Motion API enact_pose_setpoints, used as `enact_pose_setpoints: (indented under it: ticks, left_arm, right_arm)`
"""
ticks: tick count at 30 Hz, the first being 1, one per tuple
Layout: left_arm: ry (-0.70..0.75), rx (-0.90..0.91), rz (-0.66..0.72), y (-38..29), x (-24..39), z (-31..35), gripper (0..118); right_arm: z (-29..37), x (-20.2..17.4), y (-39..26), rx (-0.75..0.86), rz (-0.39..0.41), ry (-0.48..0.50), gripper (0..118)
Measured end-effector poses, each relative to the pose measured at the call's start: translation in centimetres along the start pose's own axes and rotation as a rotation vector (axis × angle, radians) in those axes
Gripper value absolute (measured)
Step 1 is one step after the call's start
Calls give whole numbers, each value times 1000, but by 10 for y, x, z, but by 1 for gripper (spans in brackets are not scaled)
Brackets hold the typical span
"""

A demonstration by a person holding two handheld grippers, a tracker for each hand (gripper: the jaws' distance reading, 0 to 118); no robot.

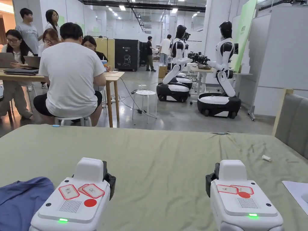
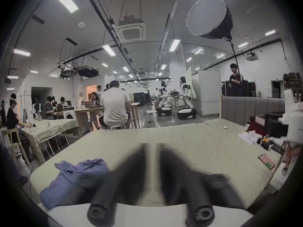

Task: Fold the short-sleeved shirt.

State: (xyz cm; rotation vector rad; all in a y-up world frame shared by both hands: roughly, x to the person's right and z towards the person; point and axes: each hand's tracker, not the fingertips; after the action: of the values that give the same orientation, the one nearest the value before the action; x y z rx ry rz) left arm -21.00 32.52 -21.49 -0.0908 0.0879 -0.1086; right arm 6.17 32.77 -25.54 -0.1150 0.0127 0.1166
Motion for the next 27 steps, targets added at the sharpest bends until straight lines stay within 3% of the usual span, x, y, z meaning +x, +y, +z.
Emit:
enact_pose_setpoints:
  ticks: [3,13,23,27]
  left_arm:
    - [-62,-6,14,1,0,2,0]
    - [21,5,45,-1,-25,14,0]
    - [343,-41,67,-24,-154,75,0]
    - [464,-74,92,-39,-199,104,0]
  right_arm:
    - [1,5,5,-4,-5,22,0]
    - [0,-18,7,-3,33,66,0]
    - [5,-164,25,-1,21,415,0]
    - [8,-217,20,-6,47,513,0]
